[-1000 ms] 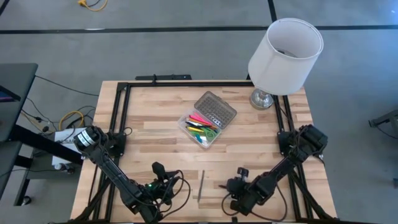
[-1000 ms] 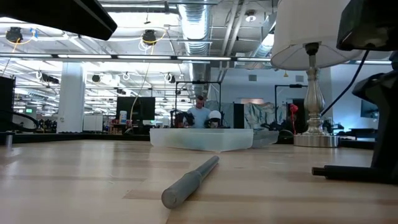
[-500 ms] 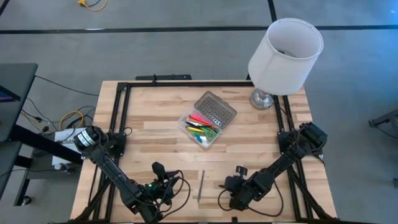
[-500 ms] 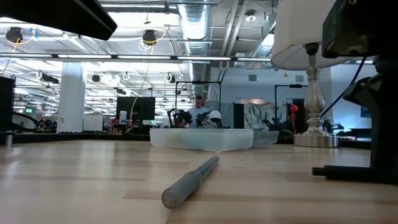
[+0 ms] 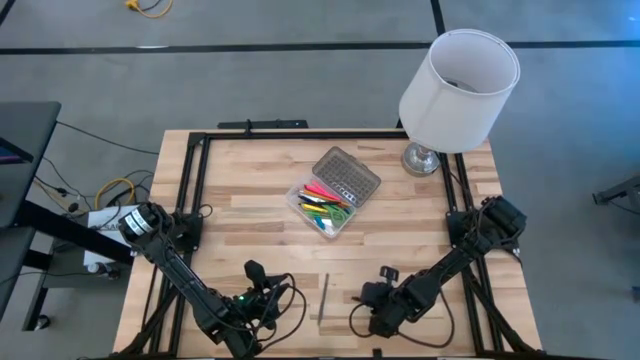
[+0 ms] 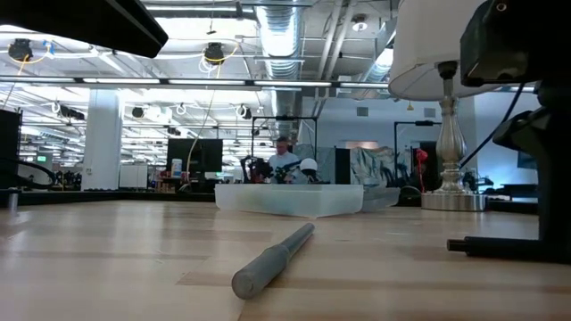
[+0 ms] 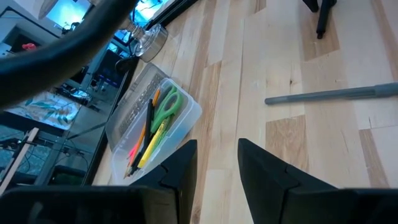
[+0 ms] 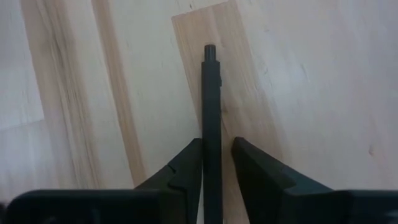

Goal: Pick & place school supplies into a supply box
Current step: Put the black pen into the black supply box

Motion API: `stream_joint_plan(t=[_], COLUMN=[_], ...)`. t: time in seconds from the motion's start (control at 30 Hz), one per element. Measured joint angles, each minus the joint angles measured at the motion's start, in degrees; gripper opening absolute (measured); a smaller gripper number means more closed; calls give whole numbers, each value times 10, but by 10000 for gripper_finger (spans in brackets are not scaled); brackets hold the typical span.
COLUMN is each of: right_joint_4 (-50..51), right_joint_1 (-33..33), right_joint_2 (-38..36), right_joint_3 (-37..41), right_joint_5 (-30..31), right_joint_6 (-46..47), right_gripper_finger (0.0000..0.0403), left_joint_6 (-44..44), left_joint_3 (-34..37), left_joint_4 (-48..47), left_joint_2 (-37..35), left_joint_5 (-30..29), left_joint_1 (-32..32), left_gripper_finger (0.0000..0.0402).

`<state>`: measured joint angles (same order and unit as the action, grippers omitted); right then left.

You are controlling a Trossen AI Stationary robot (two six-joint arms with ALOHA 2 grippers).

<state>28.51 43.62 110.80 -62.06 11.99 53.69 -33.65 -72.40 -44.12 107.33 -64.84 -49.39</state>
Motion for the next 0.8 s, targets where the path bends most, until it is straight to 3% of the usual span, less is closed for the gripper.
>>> stream_joint_plan(t=[0.17,0.53,0.8], right_joint_4=[50,56,60], right_joint_1=[0,-18,-20], right_joint_2=[2,2,1], right_joint_3=[-23,-26,-26], right_joint_5=[-20,-46,-48], right_joint_6=[4,-2,-14], right_gripper_finger=[85,84,39], left_joint_6=[0,0,0], left_joint_3=[0,0,0], left_joint_4=[0,0,-1], left_joint_2=[0,0,0], left_joint_5=[0,5,5], left_joint_1=[0,0,0], left_gripper_finger=[111,111,111])
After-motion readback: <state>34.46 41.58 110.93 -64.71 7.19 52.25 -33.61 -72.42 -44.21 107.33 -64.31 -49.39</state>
